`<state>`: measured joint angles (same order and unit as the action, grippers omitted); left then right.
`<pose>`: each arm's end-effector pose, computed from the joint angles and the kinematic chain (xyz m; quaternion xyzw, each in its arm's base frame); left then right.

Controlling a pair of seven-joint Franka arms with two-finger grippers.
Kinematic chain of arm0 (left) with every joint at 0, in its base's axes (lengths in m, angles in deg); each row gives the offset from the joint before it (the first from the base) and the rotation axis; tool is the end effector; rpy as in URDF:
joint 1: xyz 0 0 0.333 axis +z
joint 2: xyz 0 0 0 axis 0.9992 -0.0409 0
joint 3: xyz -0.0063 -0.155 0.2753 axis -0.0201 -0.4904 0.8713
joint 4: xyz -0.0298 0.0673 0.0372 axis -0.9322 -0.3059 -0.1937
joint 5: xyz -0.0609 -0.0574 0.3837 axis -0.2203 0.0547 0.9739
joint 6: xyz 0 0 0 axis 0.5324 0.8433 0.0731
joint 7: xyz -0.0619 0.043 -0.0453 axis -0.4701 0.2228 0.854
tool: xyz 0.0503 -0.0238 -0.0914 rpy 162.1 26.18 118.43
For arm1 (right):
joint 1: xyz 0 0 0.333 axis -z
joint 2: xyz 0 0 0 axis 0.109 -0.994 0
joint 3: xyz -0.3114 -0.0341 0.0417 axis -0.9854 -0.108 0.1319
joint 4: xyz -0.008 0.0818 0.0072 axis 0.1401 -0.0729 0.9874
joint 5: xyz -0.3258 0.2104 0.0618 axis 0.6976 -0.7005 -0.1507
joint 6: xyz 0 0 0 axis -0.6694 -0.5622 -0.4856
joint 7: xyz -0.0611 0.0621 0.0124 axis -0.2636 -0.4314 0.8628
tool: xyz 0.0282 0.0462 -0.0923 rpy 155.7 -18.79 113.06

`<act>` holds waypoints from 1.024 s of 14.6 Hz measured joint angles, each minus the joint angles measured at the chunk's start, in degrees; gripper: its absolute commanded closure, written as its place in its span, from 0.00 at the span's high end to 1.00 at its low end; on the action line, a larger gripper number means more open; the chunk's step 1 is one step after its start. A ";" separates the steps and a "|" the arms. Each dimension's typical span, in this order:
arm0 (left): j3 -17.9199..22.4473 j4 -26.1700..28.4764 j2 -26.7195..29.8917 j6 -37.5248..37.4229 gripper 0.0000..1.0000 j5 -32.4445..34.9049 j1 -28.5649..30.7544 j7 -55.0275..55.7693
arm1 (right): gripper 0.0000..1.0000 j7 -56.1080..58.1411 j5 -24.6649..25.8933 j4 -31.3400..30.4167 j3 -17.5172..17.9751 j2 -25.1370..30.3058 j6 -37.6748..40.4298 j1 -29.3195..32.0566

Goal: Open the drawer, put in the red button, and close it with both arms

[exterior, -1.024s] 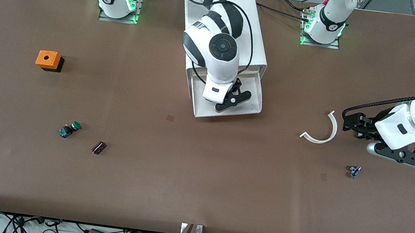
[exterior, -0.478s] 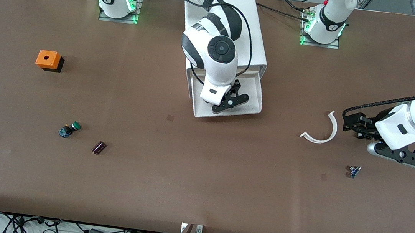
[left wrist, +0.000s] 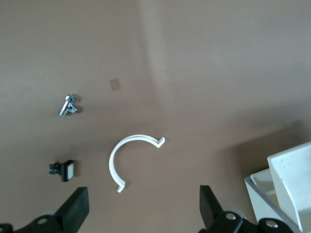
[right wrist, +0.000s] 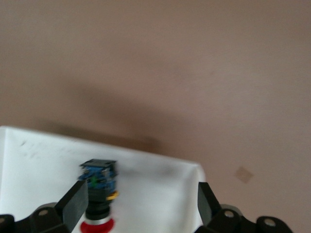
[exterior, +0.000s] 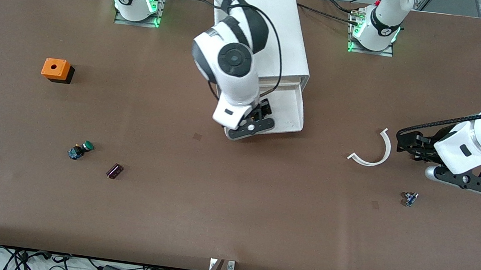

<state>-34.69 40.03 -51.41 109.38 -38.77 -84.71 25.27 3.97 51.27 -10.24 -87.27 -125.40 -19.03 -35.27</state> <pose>0.6576 -0.0726 0.5235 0.9969 -0.0576 -0.0476 0.0247 0.5803 0.4974 0.3952 -0.9853 -0.1613 -0.0125 0.0546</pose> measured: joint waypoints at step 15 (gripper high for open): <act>-4.53 15.22 -11.29 35.41 1.00 -0.11 -15.92 27.55 | 1.00 8.66 3.01 0.03 -1.05 6.90 17.55 25.56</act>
<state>-39.22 55.25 -62.70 144.79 -38.88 -100.64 52.83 12.63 54.29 -10.20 -88.33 -118.50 -1.47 -9.71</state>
